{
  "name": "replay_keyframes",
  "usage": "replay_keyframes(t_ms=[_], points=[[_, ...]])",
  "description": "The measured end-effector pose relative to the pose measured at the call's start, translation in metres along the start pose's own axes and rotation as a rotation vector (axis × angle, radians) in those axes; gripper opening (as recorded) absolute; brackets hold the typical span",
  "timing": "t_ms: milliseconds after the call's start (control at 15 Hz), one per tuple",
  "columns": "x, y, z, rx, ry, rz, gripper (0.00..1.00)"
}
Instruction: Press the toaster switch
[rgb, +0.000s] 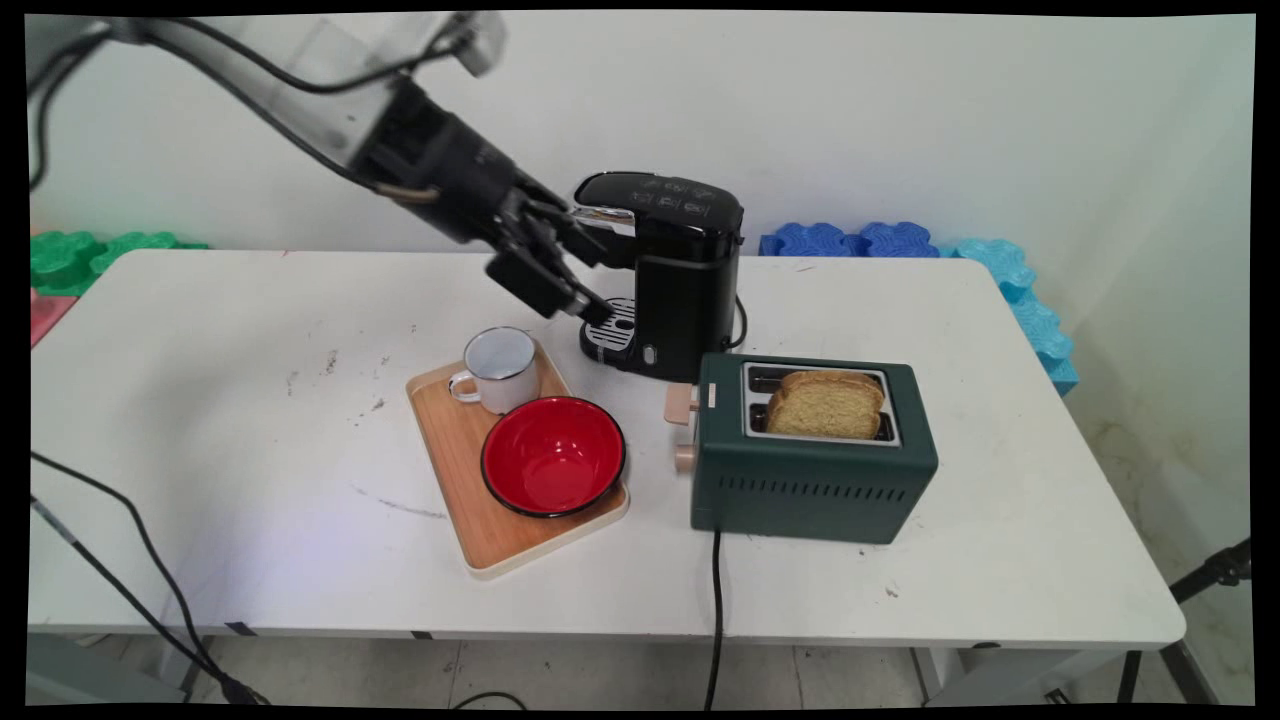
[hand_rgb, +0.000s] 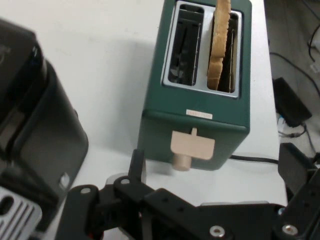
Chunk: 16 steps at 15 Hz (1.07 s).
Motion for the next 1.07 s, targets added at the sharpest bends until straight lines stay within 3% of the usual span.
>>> replay_keyframes(t_ms=[200, 267, 467, 1067], points=[[0.008, -0.006, 0.023, -0.013, -0.018, 0.096, 1.00], [0.010, -0.008, 0.030, -0.015, -0.025, 0.122, 0.00], [0.012, -0.011, 0.046, -0.017, -0.046, 0.152, 0.00], [0.009, -0.007, 0.076, -0.052, -0.100, 0.110, 0.00]])
